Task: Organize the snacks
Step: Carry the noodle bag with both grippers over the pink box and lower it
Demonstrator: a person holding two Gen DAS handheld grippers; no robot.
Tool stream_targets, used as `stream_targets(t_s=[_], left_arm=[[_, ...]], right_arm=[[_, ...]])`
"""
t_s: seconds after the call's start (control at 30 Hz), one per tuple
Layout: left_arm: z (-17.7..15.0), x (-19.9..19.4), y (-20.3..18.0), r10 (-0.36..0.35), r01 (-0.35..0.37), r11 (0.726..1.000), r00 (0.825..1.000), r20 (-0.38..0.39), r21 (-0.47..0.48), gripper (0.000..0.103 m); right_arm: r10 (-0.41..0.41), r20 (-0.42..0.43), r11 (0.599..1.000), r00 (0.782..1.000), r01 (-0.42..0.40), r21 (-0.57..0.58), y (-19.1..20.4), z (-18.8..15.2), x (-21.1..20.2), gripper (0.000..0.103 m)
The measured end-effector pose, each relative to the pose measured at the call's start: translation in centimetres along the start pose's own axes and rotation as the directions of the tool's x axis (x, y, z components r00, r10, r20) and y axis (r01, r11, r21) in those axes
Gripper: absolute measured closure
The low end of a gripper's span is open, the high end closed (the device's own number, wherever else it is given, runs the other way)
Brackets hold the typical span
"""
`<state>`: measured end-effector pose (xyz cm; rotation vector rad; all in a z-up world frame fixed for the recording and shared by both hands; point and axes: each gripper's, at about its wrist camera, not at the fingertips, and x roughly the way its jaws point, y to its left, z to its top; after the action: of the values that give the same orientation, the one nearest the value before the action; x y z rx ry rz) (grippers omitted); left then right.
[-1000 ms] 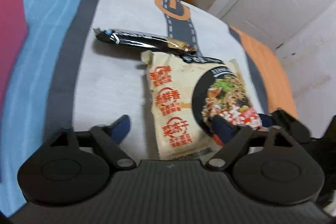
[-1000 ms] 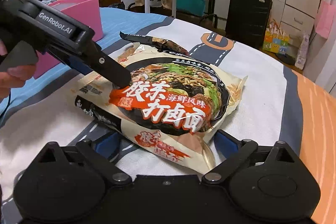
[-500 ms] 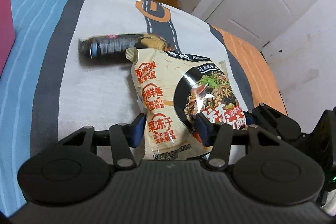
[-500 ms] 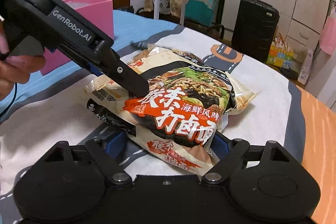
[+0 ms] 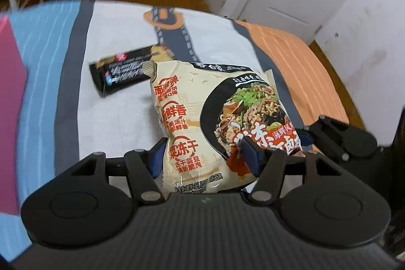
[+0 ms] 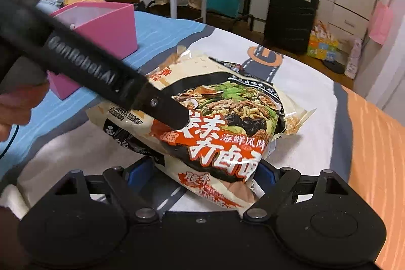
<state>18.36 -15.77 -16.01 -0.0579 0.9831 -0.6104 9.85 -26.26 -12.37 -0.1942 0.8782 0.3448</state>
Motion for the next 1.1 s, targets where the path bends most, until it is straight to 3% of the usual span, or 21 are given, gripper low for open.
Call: stream_targets(t_s=[0.33, 0.57, 0.87, 1.0, 1.1], left_arm=[[-1.5, -5.5, -2.5, 0.031, -0.027, 0.997, 0.999, -0.043, 0.077, 0.043], [-3.5, -9.6, -2.7, 0.037, -0.035, 0.994, 0.999, -0.021, 0.101, 0.043], [-4.1, -15.7, 0.0, 0.059, -0.058, 0.997, 0.998, -0.022, 0.041, 0.043], [-3.4, -19.1, 2.3, 0.073, -0.073, 0.997, 0.997, -0.008, 0.002, 0.043], [-2.6, -21.6, 4.4, 0.09, -0.09, 0.996, 0.996, 0.012, -0.025, 0.043]], right_arm=[[-0.004, -0.03, 0.999, 1.0, 0.005, 0.043, 3.1, 0.0, -4.0, 0.015], [-0.007, -0.068, 1.0, 0.998, 0.008, 0.023, 6.0, 0.8, -6.2, 0.015], [0.013, -0.088, 0.999, 0.996, -0.017, -0.05, 10.7, 3.7, -7.9, 0.015], [0.047, -0.073, 0.994, 0.996, -0.054, -0.098, 12.8, 6.3, -8.3, 0.015], [0.03, -0.041, 0.985, 0.999, -0.037, -0.17, 15.3, 8.8, -8.3, 0.015]])
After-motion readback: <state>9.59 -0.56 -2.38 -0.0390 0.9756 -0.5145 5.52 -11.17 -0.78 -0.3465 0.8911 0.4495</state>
